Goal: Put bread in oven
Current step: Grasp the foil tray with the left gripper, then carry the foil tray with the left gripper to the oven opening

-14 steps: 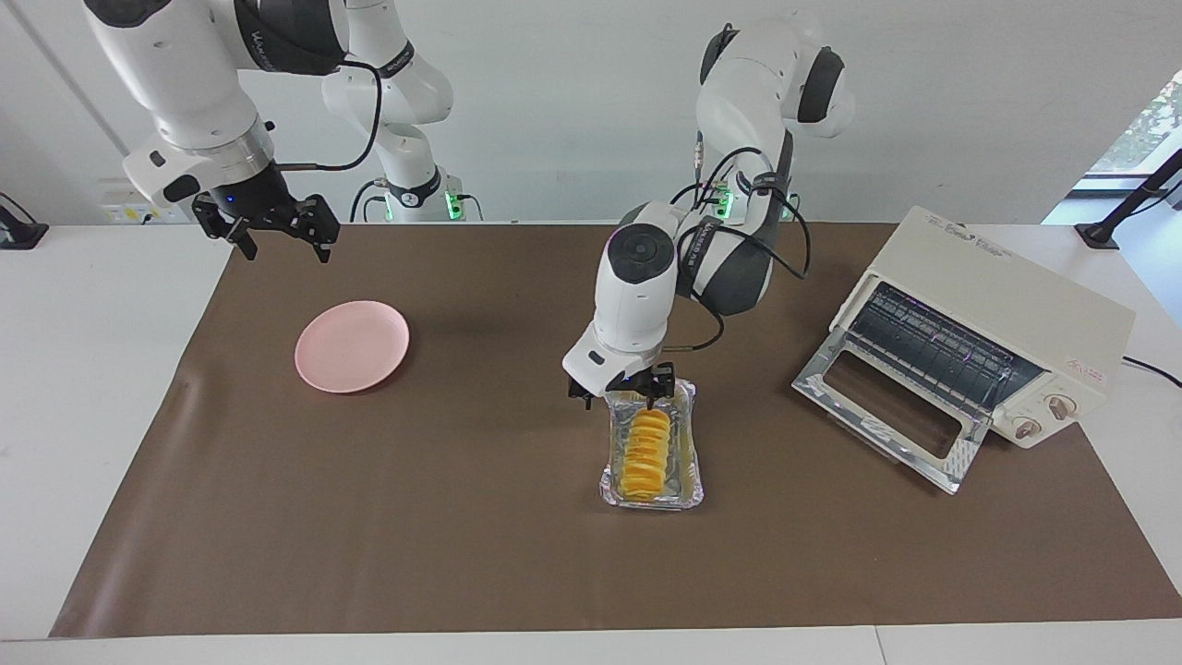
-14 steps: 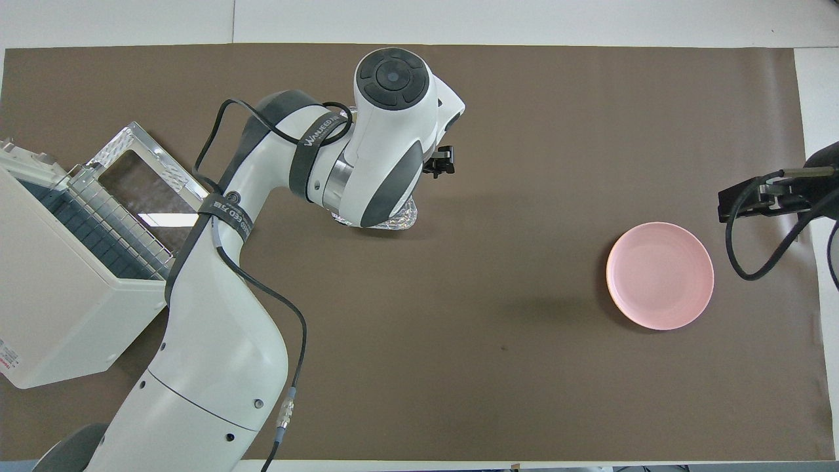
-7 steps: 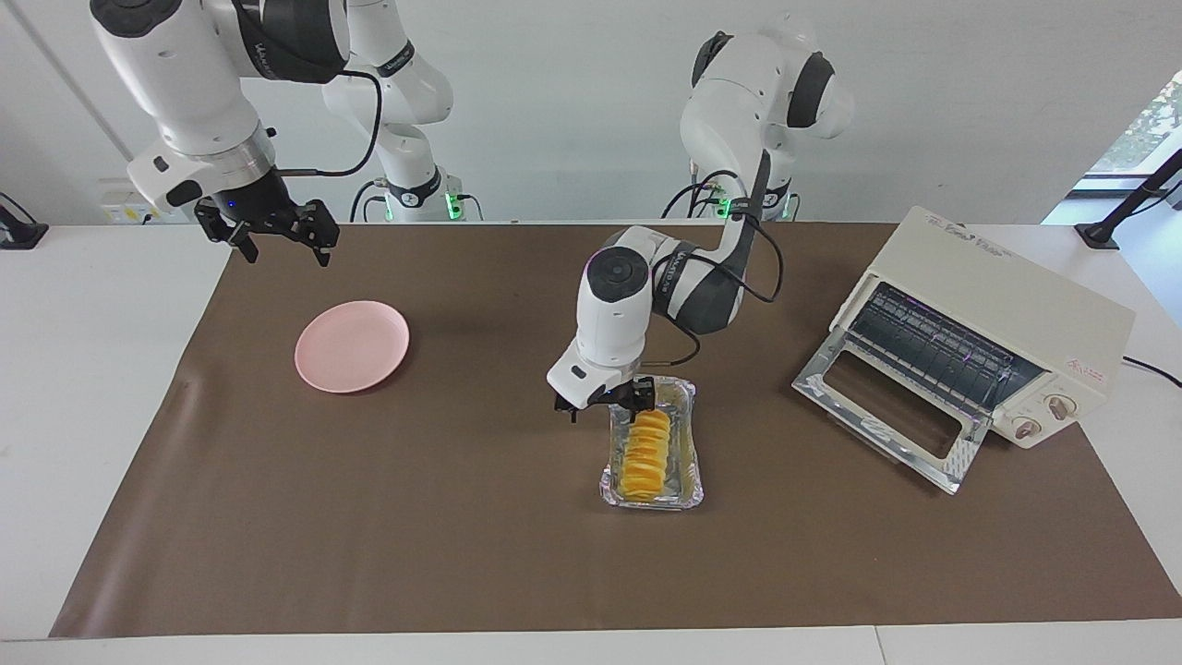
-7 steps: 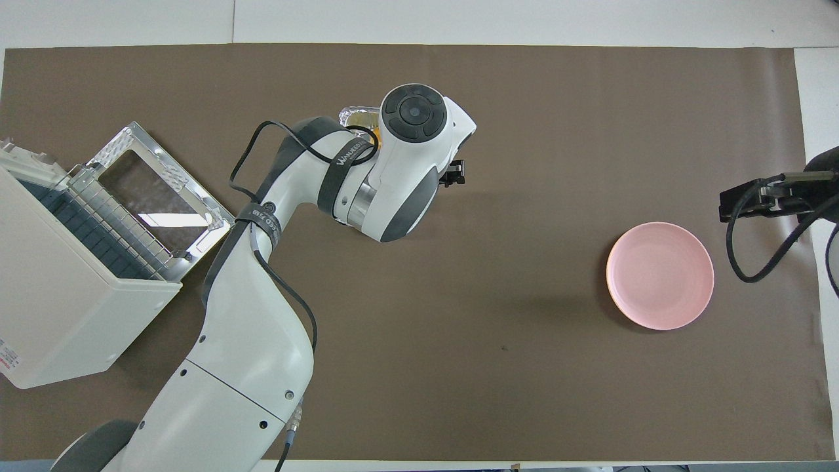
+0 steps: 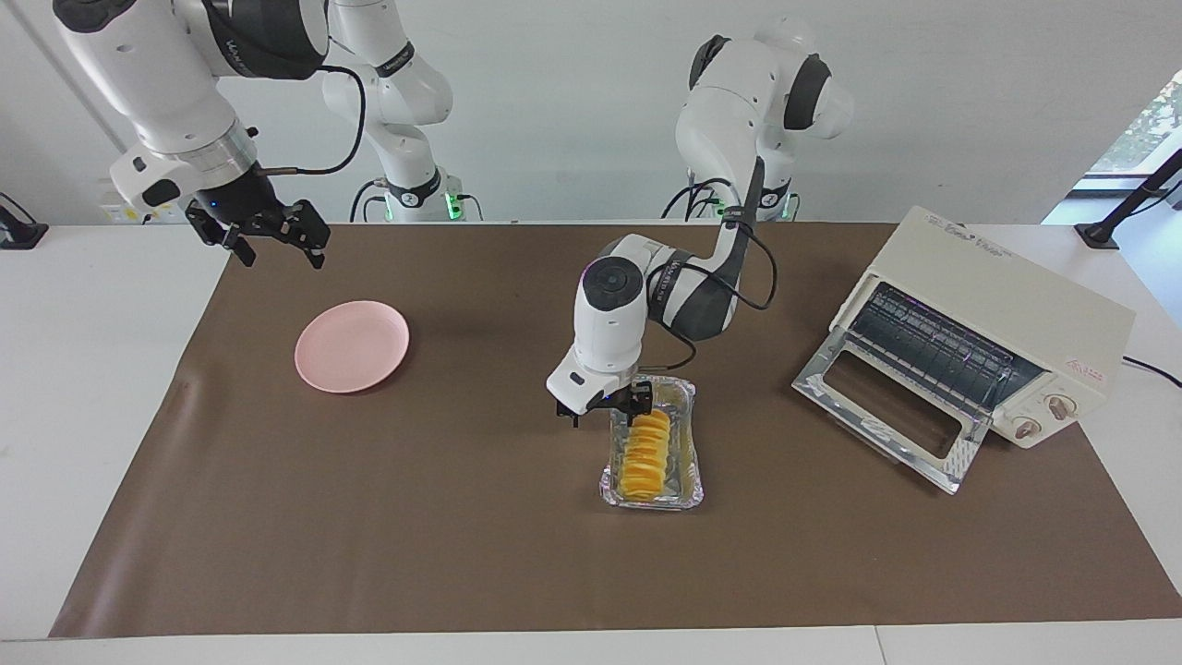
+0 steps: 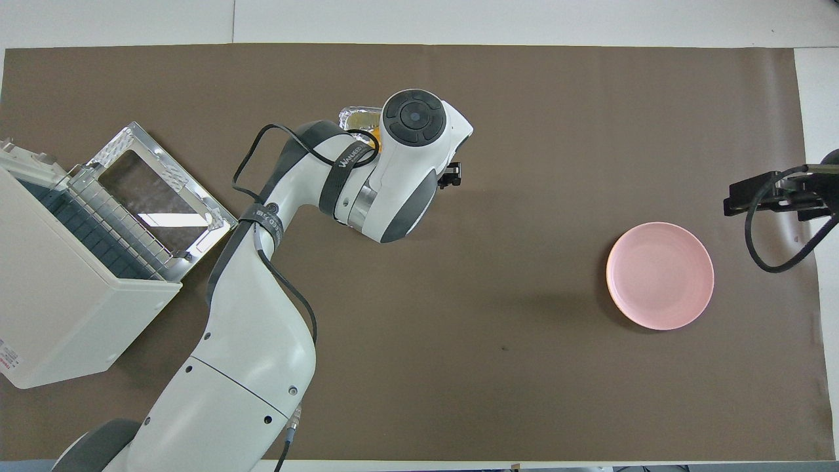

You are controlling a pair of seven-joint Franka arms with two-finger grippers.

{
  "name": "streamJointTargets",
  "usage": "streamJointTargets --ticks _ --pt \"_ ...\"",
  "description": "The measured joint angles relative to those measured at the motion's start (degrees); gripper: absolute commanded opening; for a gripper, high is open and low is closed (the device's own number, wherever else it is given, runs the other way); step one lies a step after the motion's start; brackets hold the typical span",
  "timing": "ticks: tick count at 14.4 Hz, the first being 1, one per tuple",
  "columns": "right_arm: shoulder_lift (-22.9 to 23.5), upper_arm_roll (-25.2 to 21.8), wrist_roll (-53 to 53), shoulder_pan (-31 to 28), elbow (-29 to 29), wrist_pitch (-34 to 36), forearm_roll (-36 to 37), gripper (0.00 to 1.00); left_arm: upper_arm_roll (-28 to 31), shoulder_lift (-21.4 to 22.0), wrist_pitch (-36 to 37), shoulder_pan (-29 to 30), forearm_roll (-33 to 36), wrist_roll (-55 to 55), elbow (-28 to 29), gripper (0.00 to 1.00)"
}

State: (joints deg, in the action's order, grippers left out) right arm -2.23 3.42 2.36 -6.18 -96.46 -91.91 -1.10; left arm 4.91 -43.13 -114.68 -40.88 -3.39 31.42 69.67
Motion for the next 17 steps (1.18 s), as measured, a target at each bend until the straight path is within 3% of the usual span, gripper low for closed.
streamJointTargets --ticks 7,9,10,11,17 --pt "0.0 0.0 -2.0 0.0 0.0 -0.1 0.0 1.0 0.0 0.0 -0.3 0.0 0.0 0.0 1.4 0.74" --pt "0.0 0.0 -2.0 0.0 -0.1 -0.1 0.0 1.0 0.0 0.0 -0.3 0.0 0.0 0.1 1.5 0.53" --pt "0.0 0.0 -2.0 0.0 -0.1 -0.1 0.0 1.0 0.0 0.0 -0.3 0.0 0.0 0.3 1.5 0.32" --pt "0.0 0.0 -2.0 0.0 -0.1 -0.1 0.0 1.0 0.0 0.0 -0.3 0.0 0.0 0.9 1.5 0.0" --pt "0.0 0.0 -2.0 0.0 -0.3 -0.1 0.0 1.0 0.0 0.2 -0.3 0.0 -0.3 5.3 1.5 0.0"
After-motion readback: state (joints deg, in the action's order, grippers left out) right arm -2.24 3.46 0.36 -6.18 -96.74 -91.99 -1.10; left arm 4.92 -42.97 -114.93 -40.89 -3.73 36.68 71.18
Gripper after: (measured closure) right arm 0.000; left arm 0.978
